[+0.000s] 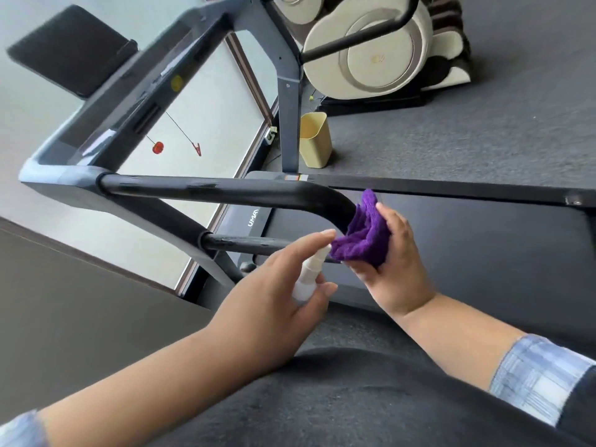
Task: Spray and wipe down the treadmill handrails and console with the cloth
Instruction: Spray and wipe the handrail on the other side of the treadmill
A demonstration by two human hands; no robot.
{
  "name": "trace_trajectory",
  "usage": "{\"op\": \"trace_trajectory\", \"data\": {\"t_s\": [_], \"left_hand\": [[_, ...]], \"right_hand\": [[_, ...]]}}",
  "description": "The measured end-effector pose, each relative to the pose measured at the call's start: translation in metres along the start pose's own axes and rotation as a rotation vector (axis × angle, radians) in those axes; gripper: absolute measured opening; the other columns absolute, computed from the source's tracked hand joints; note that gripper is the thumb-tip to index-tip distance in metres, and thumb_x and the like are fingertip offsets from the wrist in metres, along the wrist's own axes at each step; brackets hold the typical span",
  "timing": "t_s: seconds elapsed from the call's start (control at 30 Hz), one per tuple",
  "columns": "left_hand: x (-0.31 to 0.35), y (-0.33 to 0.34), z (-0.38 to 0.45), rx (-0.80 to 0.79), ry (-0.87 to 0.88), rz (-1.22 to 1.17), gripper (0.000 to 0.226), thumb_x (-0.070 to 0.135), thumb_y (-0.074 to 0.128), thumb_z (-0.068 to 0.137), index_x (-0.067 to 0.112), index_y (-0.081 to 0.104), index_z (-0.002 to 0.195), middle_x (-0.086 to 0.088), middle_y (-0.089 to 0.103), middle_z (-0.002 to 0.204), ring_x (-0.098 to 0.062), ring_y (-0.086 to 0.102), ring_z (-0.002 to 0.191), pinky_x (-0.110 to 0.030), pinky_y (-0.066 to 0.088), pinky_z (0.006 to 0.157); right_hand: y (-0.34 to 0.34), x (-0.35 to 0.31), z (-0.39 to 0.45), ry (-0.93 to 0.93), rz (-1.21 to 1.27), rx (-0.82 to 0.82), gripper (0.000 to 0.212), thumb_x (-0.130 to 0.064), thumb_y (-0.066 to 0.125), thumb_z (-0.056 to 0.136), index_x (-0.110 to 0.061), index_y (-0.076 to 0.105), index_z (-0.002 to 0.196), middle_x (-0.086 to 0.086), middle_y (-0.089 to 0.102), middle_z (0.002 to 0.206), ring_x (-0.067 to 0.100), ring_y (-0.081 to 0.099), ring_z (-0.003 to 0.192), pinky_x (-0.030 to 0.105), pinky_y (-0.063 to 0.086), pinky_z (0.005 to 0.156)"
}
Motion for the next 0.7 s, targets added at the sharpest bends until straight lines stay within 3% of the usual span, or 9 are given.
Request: {"op": "trace_trajectory", "data": {"t_s": [0.17, 0.33, 0.47, 0.57, 0.7], "left_hand": [[-0.008, -0.004, -0.003, 0.045, -0.007, -0.032, 0.057, 0.049, 0.053, 0.088, 0.065, 0.023, 0.134, 0.024, 0.059, 0.099, -0.003, 0.06, 0.091, -0.023, 0.048, 0.081], [-0.016, -0.009, 0.001, 0.088, -0.017, -0.05, 0.06, 0.048, 0.053, 0.086, 0.067, 0.022, 0.132, 0.026, 0.058, 0.099, 0.003, 0.058, 0.09, -0.01, 0.041, 0.081], [-0.024, -0.015, 0.003, 0.13, -0.028, -0.073, 0.061, 0.05, 0.054, 0.085, 0.071, 0.02, 0.131, 0.035, 0.053, 0.099, 0.009, 0.057, 0.091, -0.005, 0.039, 0.081], [-0.033, -0.024, 0.005, 0.177, -0.042, -0.096, 0.06, 0.05, 0.054, 0.085, 0.071, 0.02, 0.13, 0.037, 0.053, 0.099, 0.01, 0.056, 0.09, -0.008, 0.04, 0.08], [-0.046, -0.035, 0.002, 0.224, -0.058, -0.097, 0.062, 0.049, 0.055, 0.085, 0.07, 0.02, 0.132, 0.04, 0.051, 0.101, 0.013, 0.054, 0.09, -0.004, 0.037, 0.08]], "right_hand": [[0.0, -0.011, 0.01, 0.003, -0.087, 0.002, 0.084, -0.06, 0.064, 0.086, -0.007, 0.034, 0.143, 0.009, 0.047, 0.138, 0.022, 0.049, 0.126, 0.028, 0.035, 0.112], [0.001, -0.056, 0.048, -0.133, -0.19, -0.037, 0.085, -0.056, 0.069, 0.083, -0.004, 0.041, 0.144, 0.014, 0.053, 0.14, 0.026, 0.051, 0.128, 0.032, 0.037, 0.111], [0.02, -0.096, 0.088, -0.178, -0.355, -0.225, 0.079, -0.052, 0.077, 0.079, -0.015, 0.049, 0.143, 0.004, 0.059, 0.136, 0.024, 0.055, 0.121, 0.034, 0.041, 0.102], [0.045, -0.117, 0.11, -0.193, -0.548, -0.413, 0.068, -0.058, 0.07, 0.083, -0.023, 0.05, 0.138, 0.0, 0.063, 0.127, 0.026, 0.059, 0.11, 0.04, 0.048, 0.092], [0.082, -0.137, 0.12, -0.359, -0.785, -0.537, 0.05, -0.043, 0.061, 0.091, -0.023, 0.046, 0.134, -0.001, 0.061, 0.123, 0.026, 0.06, 0.1, 0.04, 0.049, 0.079]]}}
Point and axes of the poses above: each hand's wrist, its own z-axis towards the middle knuckle, its own y-axis out of the palm, x = y × z, the point moved 6 cm from there along z, towards the middle knuckle
